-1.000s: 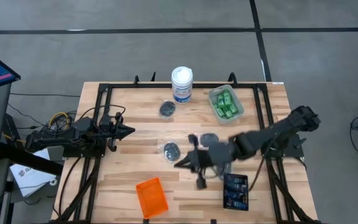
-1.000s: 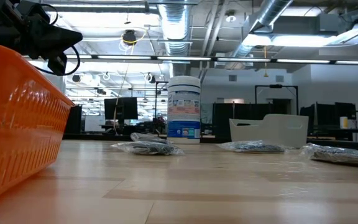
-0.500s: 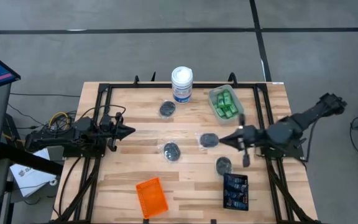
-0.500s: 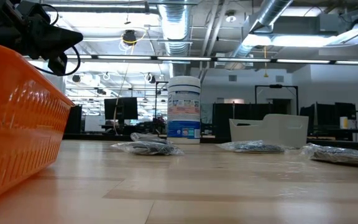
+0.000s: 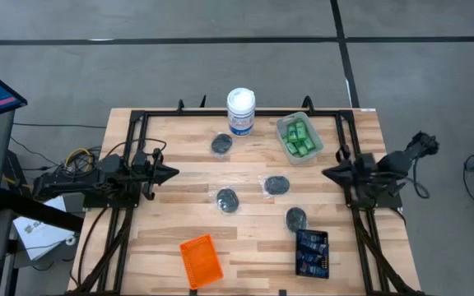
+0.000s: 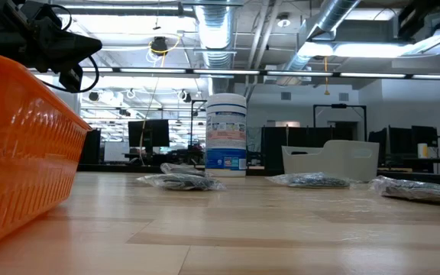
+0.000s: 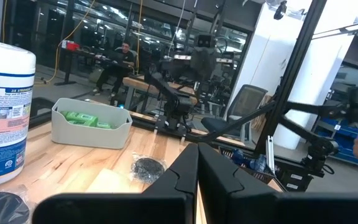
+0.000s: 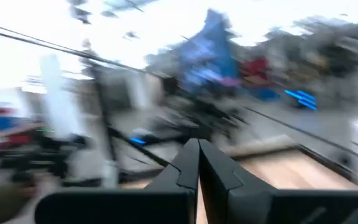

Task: Pick & Place Travel size toiletries
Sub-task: Put the black scrub pad into the orange basket

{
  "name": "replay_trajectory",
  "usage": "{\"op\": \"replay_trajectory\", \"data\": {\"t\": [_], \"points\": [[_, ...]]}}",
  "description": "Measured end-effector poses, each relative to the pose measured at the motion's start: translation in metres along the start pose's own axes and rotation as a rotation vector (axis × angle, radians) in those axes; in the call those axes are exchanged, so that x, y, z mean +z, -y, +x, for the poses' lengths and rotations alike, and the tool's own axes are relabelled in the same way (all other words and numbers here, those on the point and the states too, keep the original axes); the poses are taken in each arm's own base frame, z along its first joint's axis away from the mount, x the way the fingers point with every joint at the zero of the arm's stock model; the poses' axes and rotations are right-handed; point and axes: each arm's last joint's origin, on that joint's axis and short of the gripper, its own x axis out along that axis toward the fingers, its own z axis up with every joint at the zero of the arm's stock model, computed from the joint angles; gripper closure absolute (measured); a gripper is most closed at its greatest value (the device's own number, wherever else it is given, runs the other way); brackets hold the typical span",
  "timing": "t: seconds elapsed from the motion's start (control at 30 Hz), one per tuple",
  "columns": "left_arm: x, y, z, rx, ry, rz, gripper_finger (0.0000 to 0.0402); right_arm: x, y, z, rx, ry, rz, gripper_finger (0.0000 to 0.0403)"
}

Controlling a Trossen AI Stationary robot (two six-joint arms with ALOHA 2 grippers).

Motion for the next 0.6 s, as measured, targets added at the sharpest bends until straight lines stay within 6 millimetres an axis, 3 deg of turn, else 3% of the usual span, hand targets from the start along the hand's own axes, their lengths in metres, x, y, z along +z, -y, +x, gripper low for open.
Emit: {"op": "replay_trajectory", "data": {"t": [0.13, 0.33, 0.6], "points": [[0.0, 0.0, 0.0, 0.0, 0.001, 0.0, 0.0401, 0.007, 0.006, -0.014, 0.195, 0.118, -0.058, 0.0403], [0.0, 0.0, 0.0, -0.001, 0.004, 0.0, 0.0401, -0.005, 0.009, -0.013, 0.204, 0.088, -0.194, 0.0403], [0.0, 0.0, 0.001, 0.0, 0.003, 0.0, 0.0401, -0.054, 0.013, -0.007, 0.238, -0.042, -0.193, 0.0403]]}}
